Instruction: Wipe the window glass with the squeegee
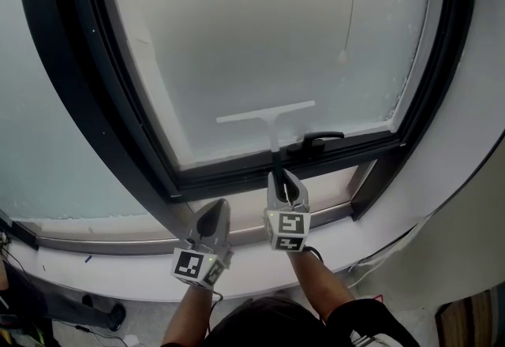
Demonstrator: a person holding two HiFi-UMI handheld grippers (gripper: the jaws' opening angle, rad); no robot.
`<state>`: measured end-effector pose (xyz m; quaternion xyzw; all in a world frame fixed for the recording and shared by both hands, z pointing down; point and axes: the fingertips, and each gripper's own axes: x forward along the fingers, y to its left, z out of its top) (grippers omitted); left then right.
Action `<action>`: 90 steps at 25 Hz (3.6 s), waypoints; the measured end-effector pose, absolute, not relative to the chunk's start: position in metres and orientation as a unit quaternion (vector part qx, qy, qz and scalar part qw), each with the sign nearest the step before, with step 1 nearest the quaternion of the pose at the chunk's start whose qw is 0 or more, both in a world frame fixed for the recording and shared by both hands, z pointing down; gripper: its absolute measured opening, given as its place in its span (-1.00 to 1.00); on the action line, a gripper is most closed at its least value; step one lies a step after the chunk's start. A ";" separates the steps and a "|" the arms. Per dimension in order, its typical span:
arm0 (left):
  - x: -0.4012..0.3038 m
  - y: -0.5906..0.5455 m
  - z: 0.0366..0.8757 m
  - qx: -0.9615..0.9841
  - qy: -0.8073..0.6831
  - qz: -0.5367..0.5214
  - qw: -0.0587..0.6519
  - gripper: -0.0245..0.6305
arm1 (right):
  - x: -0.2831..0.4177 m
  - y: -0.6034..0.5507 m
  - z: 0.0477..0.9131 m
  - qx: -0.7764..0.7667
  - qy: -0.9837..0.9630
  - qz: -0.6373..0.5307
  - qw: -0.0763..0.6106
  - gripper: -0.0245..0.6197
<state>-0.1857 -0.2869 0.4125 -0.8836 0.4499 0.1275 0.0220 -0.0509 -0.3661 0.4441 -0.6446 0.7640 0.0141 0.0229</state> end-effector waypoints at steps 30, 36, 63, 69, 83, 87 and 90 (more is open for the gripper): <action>-0.197 -0.287 0.435 -0.886 0.452 0.101 0.008 -0.93 | -0.065 -0.354 0.503 -0.645 0.762 -0.053 -0.015 -0.63; -0.198 -0.288 0.432 -0.886 0.453 0.104 0.009 -0.93 | -0.066 -0.352 0.507 -0.643 0.763 -0.062 -0.023 -0.63; -0.189 -0.264 0.424 -0.895 0.423 0.143 0.011 -0.93 | -0.015 -0.335 0.347 -0.666 0.738 0.064 0.093 -0.63; -0.165 -0.281 0.403 -0.880 0.452 0.133 0.058 -0.93 | 0.012 -0.375 0.221 -0.633 0.736 0.152 0.187 -0.63; -0.098 -0.301 0.383 -0.843 0.512 0.143 0.084 -0.93 | 0.049 -0.425 0.063 -0.576 0.743 0.224 0.256 -0.63; -0.103 -0.302 0.380 -0.841 0.515 0.145 0.083 -0.93 | 0.048 -0.427 0.072 -0.583 0.740 0.230 0.243 -0.63; -0.109 -0.304 0.381 -0.840 0.518 0.140 0.081 -0.93 | 0.046 -0.428 0.085 -0.594 0.733 0.237 0.229 -0.63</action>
